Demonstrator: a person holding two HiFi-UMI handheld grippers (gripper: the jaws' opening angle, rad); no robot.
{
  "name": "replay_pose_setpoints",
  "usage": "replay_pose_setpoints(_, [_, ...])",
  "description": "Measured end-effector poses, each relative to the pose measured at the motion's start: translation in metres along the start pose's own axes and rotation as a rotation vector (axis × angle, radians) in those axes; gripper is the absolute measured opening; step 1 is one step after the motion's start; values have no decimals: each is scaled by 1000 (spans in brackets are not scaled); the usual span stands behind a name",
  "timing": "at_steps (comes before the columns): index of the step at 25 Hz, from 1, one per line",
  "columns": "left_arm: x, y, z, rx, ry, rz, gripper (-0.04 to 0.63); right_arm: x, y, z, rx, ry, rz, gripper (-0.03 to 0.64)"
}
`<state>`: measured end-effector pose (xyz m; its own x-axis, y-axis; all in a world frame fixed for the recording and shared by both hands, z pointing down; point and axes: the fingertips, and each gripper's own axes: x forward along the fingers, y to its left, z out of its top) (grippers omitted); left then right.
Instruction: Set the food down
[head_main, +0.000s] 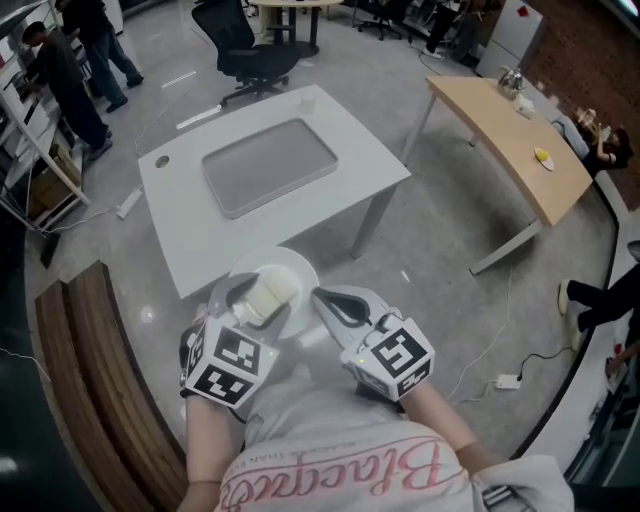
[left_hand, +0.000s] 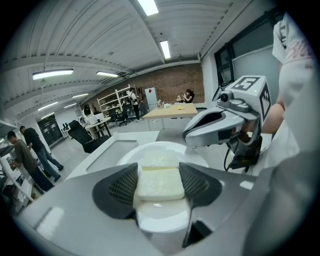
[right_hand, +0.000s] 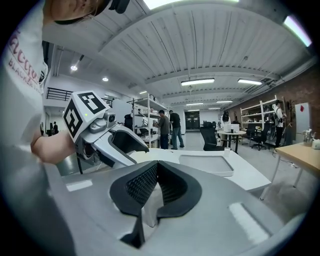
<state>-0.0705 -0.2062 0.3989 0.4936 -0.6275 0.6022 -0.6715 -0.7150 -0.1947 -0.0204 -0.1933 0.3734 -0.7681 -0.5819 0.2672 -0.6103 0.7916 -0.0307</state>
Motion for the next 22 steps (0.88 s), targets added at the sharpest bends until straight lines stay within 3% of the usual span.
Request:
replay_pose_setpoints(10, [23, 49, 5, 17, -28, -2, 261, 39, -24, 11, 1, 6, -31, 2])
replay_pose_setpoints(22, [47, 77, 7, 6, -25, -19, 261, 60, -48, 9, 42, 13, -60, 2])
